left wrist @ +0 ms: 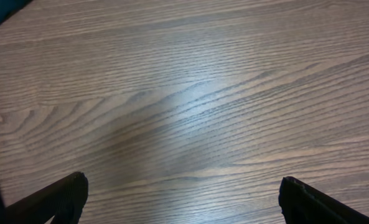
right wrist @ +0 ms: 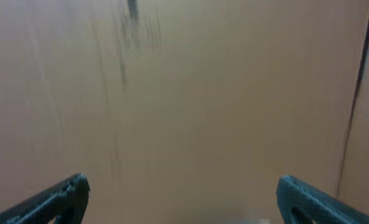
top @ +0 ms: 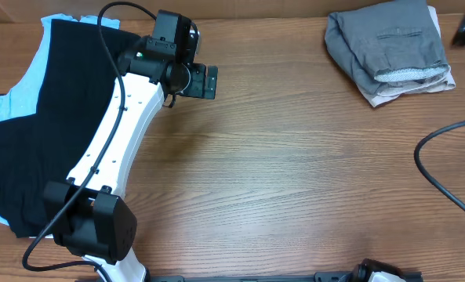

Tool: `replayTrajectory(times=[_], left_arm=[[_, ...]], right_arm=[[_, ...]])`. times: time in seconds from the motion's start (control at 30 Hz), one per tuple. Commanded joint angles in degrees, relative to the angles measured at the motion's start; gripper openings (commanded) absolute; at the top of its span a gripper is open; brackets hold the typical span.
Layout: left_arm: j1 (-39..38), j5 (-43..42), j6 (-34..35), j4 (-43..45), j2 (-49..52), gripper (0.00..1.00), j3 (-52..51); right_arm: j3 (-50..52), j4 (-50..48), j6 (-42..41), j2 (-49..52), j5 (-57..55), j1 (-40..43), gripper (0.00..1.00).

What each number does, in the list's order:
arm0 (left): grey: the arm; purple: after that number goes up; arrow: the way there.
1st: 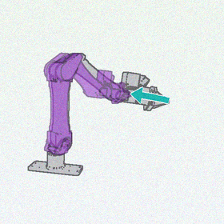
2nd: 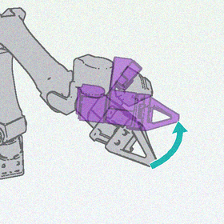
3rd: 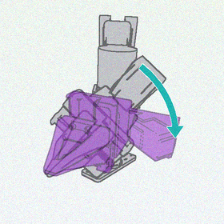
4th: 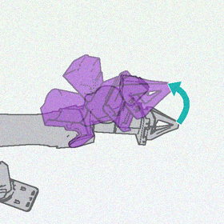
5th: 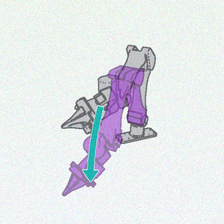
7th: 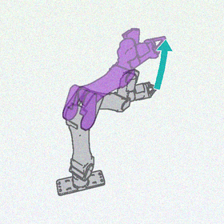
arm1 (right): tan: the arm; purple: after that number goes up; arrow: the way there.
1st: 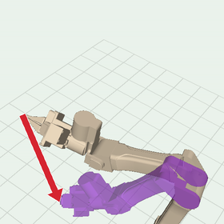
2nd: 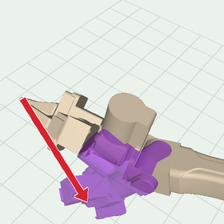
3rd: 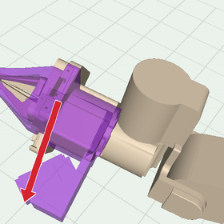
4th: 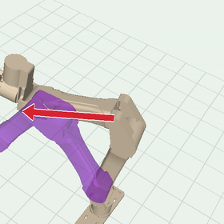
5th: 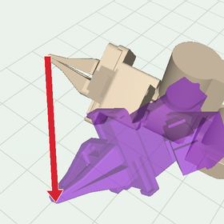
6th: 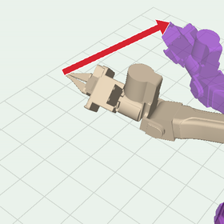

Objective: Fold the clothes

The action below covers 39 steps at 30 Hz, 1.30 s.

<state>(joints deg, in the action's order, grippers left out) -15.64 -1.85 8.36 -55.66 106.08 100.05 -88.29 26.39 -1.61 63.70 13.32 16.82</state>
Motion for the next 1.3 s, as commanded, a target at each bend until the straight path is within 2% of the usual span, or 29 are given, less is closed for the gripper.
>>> replayTrajectory(times=[0.0, 0.1, 0.13, 0.23, 0.3, 0.37, 0.43, 0.73, 0.9, 1.1, 1.27], left_arm=[[-0.13, 0.44, -0.9, 0.24, -0.33, 1.0, -0.59], [-0.13, 0.44, -0.87, 0.24, -0.33, 1.0, -0.59], [-0.13, 0.44, -0.87, 0.24, -0.33, 1.0, -0.59], [-0.13, 0.44, -0.9, 0.24, -0.33, 1.0, -0.59], [-0.13, 0.44, -0.87, 0.24, -0.33, 1.0, -0.59], [-0.13, 0.44, -0.87, 0.22, -0.33, 1.0, -0.59], [-0.13, 0.44, -0.9, 0.24, -0.33, 1.0, -0.59], [-0.13, 0.44, -0.87, 0.24, -0.33, 1.0, -0.59], [-0.13, 0.44, -0.87, 0.24, -0.33, 1.0, -0.59], [-0.13, 0.44, -0.87, 0.22, -0.33, 1.0, -0.59], [-0.13, 0.44, -0.9, 0.22, -0.33, 1.0, -0.59]], right_arm=[[1.29, 11.78, -0.35, -3.32, 0.28, -1.03, 1.0], [3.45, 27.76, -0.37, -7.13, 0.28, -2.54, 1.0], [4.72, 37.22, -0.35, -9.49, 0.26, -3.32, 1.0], [7.48, 50.25, -0.35, -13.55, 0.26, -4.52, 1.0], [9.68, 55.84, -0.24, -16.52, 0.17, -5.62, 1.0], [13.25, 56.04, 0.11, -20.68, -1.99, -7.04, 1.0], [17.09, 50.58, 0.11, -24.79, -2.99, -8.11, 1.0], [47.65, 4.07, 0.07, -46.1, 0.94, -13.49, 1.0], [63.84, -13.07, 0.07, -52.63, 0.37, -15.32, 1.0], [79.67, -27.34, 0.07, -59.82, 0.13, -15.85, 1.0], [85.74, -28.89, 0.07, -63.58, -2.45, -15.85, 1.0]])
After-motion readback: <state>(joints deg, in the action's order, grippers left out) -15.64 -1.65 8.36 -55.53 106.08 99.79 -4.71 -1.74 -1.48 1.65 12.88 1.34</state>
